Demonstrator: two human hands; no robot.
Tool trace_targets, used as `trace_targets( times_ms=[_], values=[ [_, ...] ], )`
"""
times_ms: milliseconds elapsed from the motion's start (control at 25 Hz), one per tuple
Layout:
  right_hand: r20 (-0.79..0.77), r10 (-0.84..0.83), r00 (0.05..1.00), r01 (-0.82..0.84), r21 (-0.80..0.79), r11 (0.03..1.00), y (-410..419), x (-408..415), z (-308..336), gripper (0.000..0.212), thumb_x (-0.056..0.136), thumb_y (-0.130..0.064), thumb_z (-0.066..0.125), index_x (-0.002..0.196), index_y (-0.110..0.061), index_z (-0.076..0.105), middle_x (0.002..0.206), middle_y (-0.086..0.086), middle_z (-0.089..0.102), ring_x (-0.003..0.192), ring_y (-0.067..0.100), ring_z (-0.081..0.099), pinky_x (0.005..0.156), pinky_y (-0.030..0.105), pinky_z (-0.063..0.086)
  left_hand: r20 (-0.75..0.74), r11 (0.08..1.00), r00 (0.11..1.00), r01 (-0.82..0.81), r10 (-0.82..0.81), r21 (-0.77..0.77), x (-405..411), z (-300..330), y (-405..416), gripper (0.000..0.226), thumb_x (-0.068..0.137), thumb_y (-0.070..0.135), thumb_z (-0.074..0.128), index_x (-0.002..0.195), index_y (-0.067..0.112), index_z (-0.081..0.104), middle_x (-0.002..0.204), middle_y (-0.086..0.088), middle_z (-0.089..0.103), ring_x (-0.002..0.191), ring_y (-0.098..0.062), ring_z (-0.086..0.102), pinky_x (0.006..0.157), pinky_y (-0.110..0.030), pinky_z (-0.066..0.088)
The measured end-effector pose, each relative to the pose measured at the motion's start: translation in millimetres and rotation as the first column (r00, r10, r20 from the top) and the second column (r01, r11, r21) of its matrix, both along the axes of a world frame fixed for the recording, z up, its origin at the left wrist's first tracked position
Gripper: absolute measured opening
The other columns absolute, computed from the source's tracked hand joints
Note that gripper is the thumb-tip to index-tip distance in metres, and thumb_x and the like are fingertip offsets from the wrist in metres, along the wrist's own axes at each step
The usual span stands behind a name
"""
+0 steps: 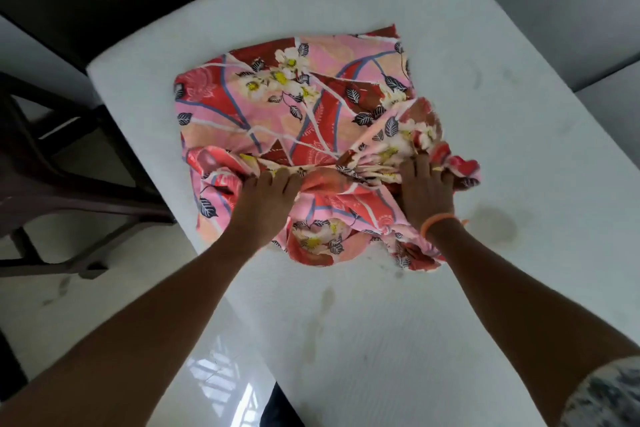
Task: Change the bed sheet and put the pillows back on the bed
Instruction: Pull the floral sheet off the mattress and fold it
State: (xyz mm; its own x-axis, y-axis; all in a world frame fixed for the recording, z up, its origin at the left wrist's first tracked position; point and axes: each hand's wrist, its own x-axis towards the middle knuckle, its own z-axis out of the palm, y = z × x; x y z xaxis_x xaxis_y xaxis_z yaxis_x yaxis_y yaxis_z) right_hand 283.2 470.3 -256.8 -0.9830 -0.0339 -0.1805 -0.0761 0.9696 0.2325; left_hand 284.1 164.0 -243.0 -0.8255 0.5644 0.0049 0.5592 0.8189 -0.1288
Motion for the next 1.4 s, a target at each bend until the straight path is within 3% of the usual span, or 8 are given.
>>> trace_targets(
  times_ms=[240,440,560,760,880,1000,1240,1400],
  values=[
    [-0.013,0.088,0.996,-0.088,0.058,0.994,9,81,8,0.033,0.074,-0.027,0.07,0.1,-0.008,0.064,0.118,0.02,0.057,0.097,0.039,0.062,0.091,0.064,0.038,0.094,0.998,0.995,0.033,-0.039,0.058,79,3,-21,0.023,0.083,0.019,0.061,0.098,0.001,0.063,0.108,-0.023,0.06,0.103,-0.041,0.058,0.086,-0.05,0.049],
    [0.335,-0.007,0.942,-0.001,0.025,1.0,15,171,13,0.049,0.082,-0.033,0.064,0.126,-0.012,0.058,0.136,0.016,0.052,0.11,0.037,0.06,0.086,0.047,0.05,0.57,0.992,0.821,0.091,-0.022,-0.092,169,8,-4,0.037,0.086,0.028,0.057,0.118,0.009,0.061,0.107,-0.011,0.06,0.086,-0.029,0.063,0.072,-0.036,0.053],
    [0.35,-0.07,0.934,0.118,-0.117,0.986,12,190,27,0.04,0.083,-0.029,0.057,0.118,-0.01,0.054,0.11,0.012,0.065,0.082,0.035,0.067,0.065,0.038,0.054,0.486,1.0,0.874,-0.02,0.013,0.008,191,11,-5,0.03,0.075,0.026,0.063,0.097,0.006,0.069,0.092,-0.011,0.063,0.078,-0.031,0.065,0.065,-0.033,0.053],
    [-0.035,0.298,0.954,-0.3,-0.131,0.945,-29,102,28,0.071,0.073,-0.004,0.06,0.141,-0.012,0.043,0.149,0.02,0.04,0.132,0.043,0.044,0.105,0.061,0.034,0.316,0.971,0.945,-0.146,0.081,0.19,160,-3,14,0.051,0.079,0.038,0.067,0.122,0.009,0.059,0.131,-0.018,0.055,0.117,-0.038,0.054,0.09,-0.046,0.051],
    [0.223,0.532,0.817,-0.554,0.042,0.832,-68,46,22,0.075,0.08,-0.013,0.068,0.147,-0.022,0.036,0.16,0.013,0.022,0.148,0.036,0.019,0.113,0.067,0.004,0.43,0.988,0.895,-0.151,0.117,0.046,142,-17,27,0.084,0.078,0.051,0.07,0.146,0.015,0.039,0.15,-0.017,0.038,0.136,-0.039,0.038,0.109,-0.052,0.037],
    [0.358,0.572,0.738,-0.654,0.174,0.736,-72,35,23,0.037,0.084,-0.033,0.067,0.12,-0.029,0.066,0.127,0.002,0.065,0.13,0.028,0.051,0.112,0.064,0.007,0.401,0.986,0.904,-0.165,0.147,0.01,143,-21,29,0.083,0.08,0.053,0.069,0.145,0.011,0.039,0.145,-0.018,0.043,0.13,-0.039,0.045,0.102,-0.049,0.045],
    [0.236,0.316,0.919,-0.331,0.024,0.943,23,137,33,0.036,0.075,-0.021,0.067,0.109,-0.01,0.063,0.093,0.014,0.072,0.08,0.033,0.07,0.072,0.039,0.051,0.421,0.987,0.895,-0.108,0.148,-0.118,164,-9,19,0.03,0.088,0.024,0.064,0.114,0.011,0.06,0.107,-0.007,0.064,0.098,-0.026,0.061,0.08,-0.036,0.05],
    [0.55,-0.325,0.769,0.364,0.041,0.93,52,216,26,0.054,0.086,-0.027,0.059,0.136,-0.019,0.04,0.127,0.006,0.059,0.103,0.028,0.066,0.08,0.038,0.056,0.515,0.977,0.843,-0.054,0.155,-0.205,167,-2,19,0.026,0.093,0.017,0.055,0.118,0.011,0.056,0.107,-0.006,0.065,0.092,-0.026,0.066,0.074,-0.034,0.048]
  ],
)
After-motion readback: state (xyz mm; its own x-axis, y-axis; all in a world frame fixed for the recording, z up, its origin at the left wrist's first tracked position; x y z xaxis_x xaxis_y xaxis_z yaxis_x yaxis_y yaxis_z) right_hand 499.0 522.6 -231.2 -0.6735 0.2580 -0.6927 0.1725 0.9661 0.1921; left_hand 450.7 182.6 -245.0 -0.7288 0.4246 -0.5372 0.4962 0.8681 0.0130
